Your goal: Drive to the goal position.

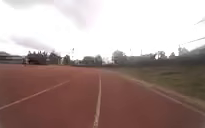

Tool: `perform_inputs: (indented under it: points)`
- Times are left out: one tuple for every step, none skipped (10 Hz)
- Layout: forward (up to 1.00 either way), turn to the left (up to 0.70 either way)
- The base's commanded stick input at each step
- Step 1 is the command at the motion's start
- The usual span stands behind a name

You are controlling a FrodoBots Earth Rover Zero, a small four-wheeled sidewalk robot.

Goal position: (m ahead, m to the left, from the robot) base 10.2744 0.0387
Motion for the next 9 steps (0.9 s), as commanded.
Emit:
perform_inputs:
  points:
    - [0.70,0.00]
    - [0.70,0.00]
    - [0.70,0.00]
    - [0.70,0.00]
    - [0.70,0.00]
    - [0.70,0.00]
    - [0.70,0.00]
    - [0.70,0.00]
    - [0.70,0.00]
